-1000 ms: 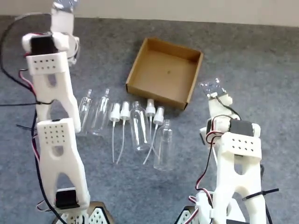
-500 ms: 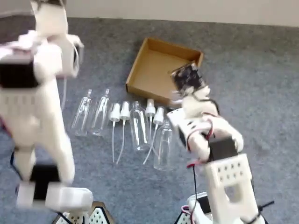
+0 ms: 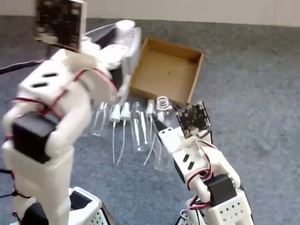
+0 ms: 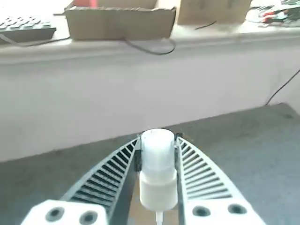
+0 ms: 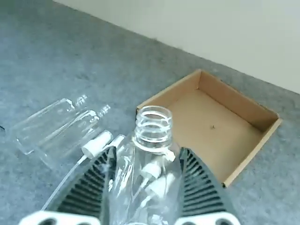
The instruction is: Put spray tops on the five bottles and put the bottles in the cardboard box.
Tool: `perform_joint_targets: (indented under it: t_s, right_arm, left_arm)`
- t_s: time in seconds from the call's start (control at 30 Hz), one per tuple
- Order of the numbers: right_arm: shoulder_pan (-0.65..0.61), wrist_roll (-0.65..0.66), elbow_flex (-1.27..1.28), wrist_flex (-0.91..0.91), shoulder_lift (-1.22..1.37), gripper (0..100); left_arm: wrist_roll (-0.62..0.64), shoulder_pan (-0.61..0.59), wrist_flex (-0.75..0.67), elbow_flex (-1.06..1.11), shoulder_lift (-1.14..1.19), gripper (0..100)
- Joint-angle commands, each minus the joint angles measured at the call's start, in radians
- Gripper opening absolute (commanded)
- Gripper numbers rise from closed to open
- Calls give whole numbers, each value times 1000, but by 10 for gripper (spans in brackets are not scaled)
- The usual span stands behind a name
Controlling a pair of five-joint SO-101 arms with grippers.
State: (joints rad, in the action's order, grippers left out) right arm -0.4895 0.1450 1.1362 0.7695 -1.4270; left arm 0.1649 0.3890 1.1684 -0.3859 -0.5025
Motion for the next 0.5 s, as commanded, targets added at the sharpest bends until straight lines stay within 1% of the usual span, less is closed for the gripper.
perform_joint_targets:
  t_s: [0.0,0.17,0.3,0.47]
  right_arm:
    - [-7,-11,47,-28,-99,8]
    - [-7,-8,139,-27,-203,8]
    - [-7,-8,151,-24,-231,8]
    - [-7,-9,151,-24,-234,8]
  left_arm:
    - [12,120,-180,56,-16,49]
    - [12,200,-334,157,-16,49]
    - [12,229,-373,220,-16,49]
    - [12,226,-420,295,-16,49]
